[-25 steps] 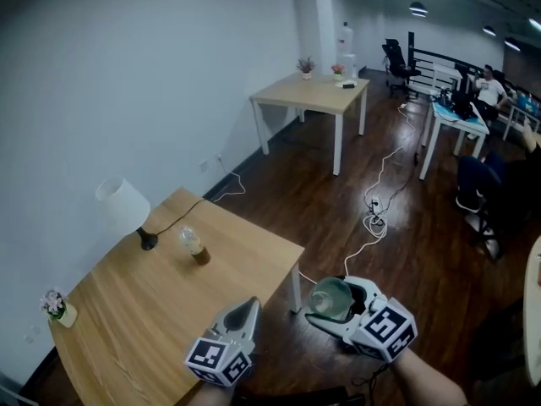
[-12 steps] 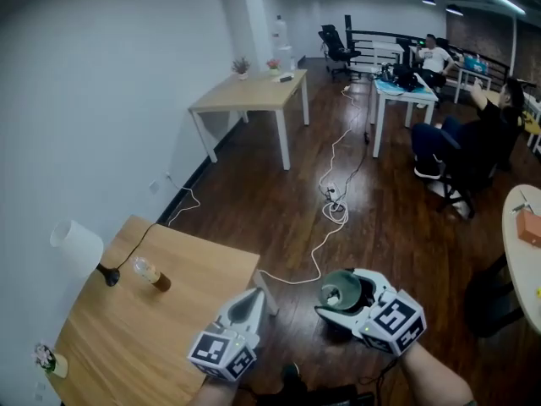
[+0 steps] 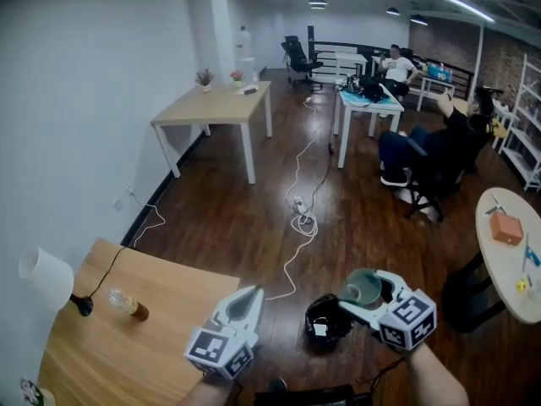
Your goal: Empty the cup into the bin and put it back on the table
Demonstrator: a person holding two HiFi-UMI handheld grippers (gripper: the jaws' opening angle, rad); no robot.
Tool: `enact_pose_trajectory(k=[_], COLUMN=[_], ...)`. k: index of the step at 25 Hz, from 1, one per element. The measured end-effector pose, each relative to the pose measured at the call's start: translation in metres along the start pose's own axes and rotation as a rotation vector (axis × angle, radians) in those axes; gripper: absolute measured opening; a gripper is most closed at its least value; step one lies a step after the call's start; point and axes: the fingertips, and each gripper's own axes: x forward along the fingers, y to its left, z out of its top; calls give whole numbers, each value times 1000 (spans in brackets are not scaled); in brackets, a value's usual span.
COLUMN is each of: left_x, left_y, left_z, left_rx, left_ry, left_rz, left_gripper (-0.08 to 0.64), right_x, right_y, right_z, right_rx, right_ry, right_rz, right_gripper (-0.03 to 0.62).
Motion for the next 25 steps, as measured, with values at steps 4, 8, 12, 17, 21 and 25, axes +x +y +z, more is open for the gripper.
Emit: enact_pose_trajectory(k=[4,8,12,17,21,25], left_x=[9,21,33,47,57,66], left_y=[3,-2,-1,-4,-4,-9], left_z=[0,-6,0,0,0,8], left_rx=[7,5,-8,29,34,66], left_ry=[9,30,30,10,21,13], left_rz=[-38,-53,-45,-70,-63,-67], left_gripper=[-8,-8,-8,-8,-8,-8], right_x=[-3,-5,-2,-1,2,3], right_y=[-22,-44,-66,-97,-118,-137], right_z=[-6,-18,-28,-33,-38,-44], right_rx=[14,18,-1,-76,-127,-198], right_ry=[28,78,148,239,308,378], right_rz=[-60,-93,-112,-134,-142,-159], right_gripper=[388,388,388,388,388,388])
